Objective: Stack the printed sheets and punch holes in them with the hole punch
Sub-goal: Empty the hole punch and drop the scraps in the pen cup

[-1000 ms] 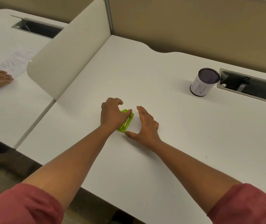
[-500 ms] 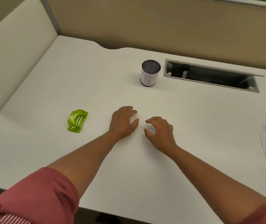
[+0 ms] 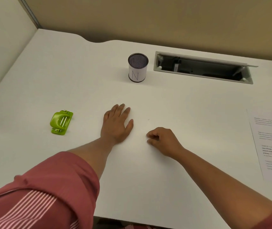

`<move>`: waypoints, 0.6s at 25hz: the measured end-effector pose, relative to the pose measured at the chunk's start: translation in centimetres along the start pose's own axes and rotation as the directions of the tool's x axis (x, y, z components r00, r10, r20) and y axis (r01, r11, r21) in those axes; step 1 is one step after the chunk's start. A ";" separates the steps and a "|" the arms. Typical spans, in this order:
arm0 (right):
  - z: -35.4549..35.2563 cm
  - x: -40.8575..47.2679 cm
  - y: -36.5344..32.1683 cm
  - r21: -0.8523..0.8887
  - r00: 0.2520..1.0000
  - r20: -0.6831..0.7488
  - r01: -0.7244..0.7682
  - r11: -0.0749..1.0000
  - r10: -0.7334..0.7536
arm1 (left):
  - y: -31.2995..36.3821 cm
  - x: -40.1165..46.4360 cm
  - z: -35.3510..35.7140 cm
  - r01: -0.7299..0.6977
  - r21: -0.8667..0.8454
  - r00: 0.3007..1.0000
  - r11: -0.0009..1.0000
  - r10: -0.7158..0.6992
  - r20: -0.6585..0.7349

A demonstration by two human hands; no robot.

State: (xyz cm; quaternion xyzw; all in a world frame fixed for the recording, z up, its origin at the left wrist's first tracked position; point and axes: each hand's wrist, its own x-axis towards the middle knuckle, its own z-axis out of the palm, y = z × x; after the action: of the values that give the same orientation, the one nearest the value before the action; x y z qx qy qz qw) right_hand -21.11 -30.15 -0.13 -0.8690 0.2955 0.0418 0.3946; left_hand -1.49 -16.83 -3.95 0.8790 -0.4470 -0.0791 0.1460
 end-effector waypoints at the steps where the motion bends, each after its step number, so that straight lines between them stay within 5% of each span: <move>1: 0.1 0.1 0.0 -0.011 1.000 0.003 0.002 1.000 -0.002 | 0.0 0.1 0.0 0.006 0.005 1.000 1.000 -0.006 0.008; 11: 0.1 0.8 -1.4 -0.251 0.996 0.022 0.086 0.964 -0.083 | -0.1 0.5 0.3 0.024 0.043 0.999 0.999 -0.026 0.034; 15: 0.7 0.9 -2.4 -0.482 0.988 0.100 0.150 0.863 -0.116 | -0.2 0.5 0.2 0.032 0.042 0.998 0.999 -0.034 0.055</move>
State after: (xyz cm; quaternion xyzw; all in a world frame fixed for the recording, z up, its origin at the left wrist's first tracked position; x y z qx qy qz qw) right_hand -18.97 -28.87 0.71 -0.9567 0.2013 0.1172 0.1744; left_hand -1.13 -17.20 -4.22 0.8866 -0.4377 -0.0967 0.1142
